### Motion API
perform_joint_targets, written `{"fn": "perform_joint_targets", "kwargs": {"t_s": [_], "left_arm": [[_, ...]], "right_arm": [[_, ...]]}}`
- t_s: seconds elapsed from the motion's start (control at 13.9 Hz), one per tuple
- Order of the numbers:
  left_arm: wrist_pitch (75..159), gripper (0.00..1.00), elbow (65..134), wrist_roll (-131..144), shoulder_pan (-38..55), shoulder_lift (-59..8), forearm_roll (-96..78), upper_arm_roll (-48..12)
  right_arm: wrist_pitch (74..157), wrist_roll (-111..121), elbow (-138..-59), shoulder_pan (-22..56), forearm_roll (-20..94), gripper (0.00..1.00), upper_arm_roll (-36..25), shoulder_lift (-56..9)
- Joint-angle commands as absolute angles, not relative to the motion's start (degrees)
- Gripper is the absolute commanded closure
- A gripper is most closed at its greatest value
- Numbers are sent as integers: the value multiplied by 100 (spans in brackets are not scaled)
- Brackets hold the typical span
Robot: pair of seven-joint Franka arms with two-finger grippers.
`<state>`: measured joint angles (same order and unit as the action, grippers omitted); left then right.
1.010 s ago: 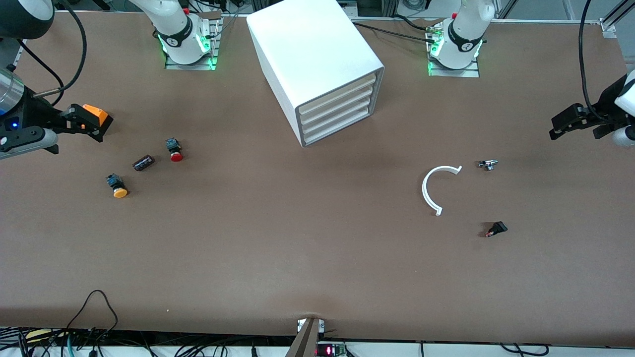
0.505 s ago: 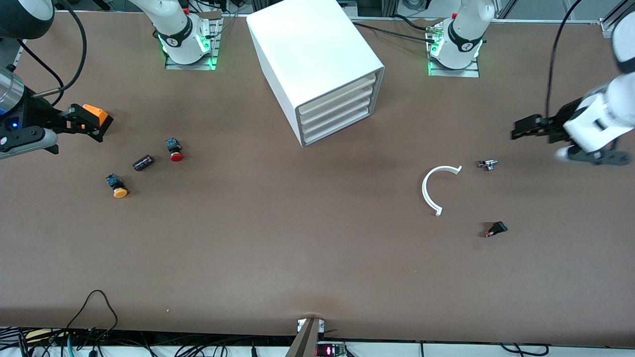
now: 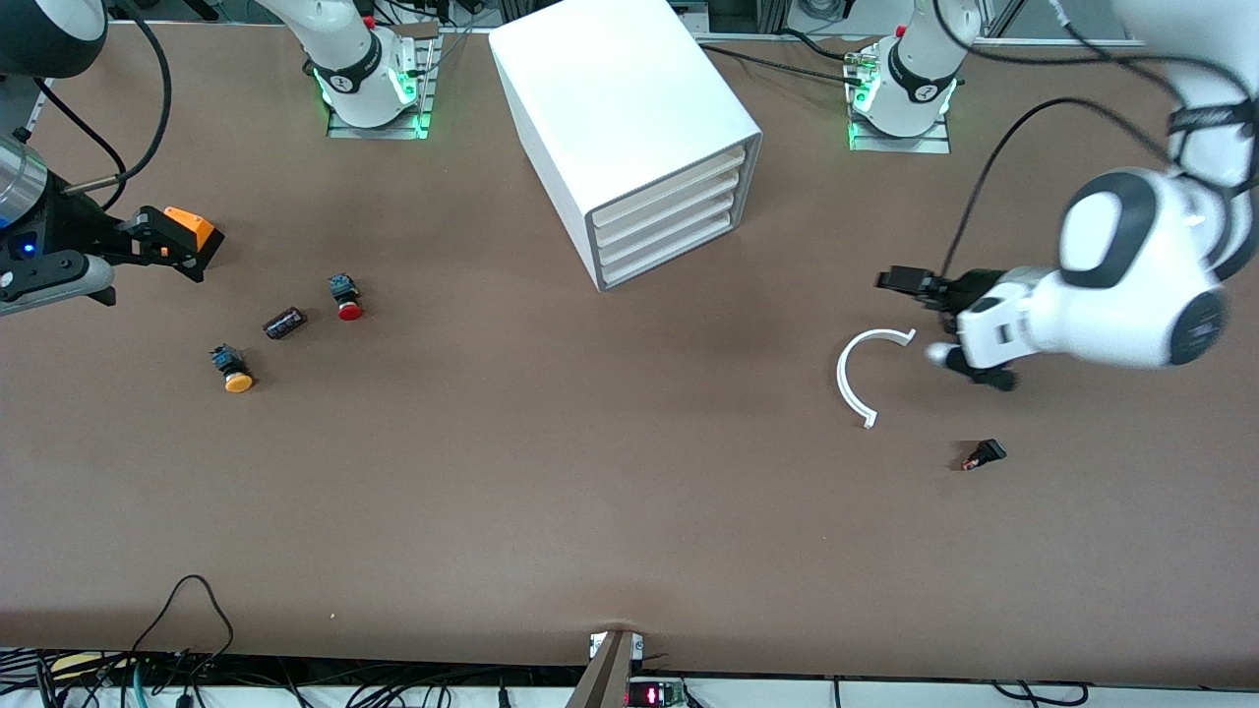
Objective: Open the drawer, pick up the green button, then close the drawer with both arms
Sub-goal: 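Reach the left gripper toward the cabinet's lowest drawer handle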
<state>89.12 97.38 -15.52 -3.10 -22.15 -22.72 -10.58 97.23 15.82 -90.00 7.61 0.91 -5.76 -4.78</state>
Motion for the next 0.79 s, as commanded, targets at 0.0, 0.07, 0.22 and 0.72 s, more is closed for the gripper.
{"fn": "perform_joint_targets", "kwargs": {"t_s": [0.0,0.07,0.22,0.72], "left_arm": [[8763,2,9624,-2255,-334,-2898,-2706,-1353],[8771,2,9624,-2650,-334,-3144,-2881,-1467],[8789,11,9624,-3196,-351,-3732,-3486,-1512],[9026,43,10256,-4745,288,-4377,-5316,-1608]], "right_arm": [[9729,1573,-8965,703,26,0,-536,-483],[9729,1573,-8965,703,26,0,-536,-483],[9729,1573,-8965,694,26,0,-536,-483],[9721,1529,-8965,694,26,0,-536,-483]]}}
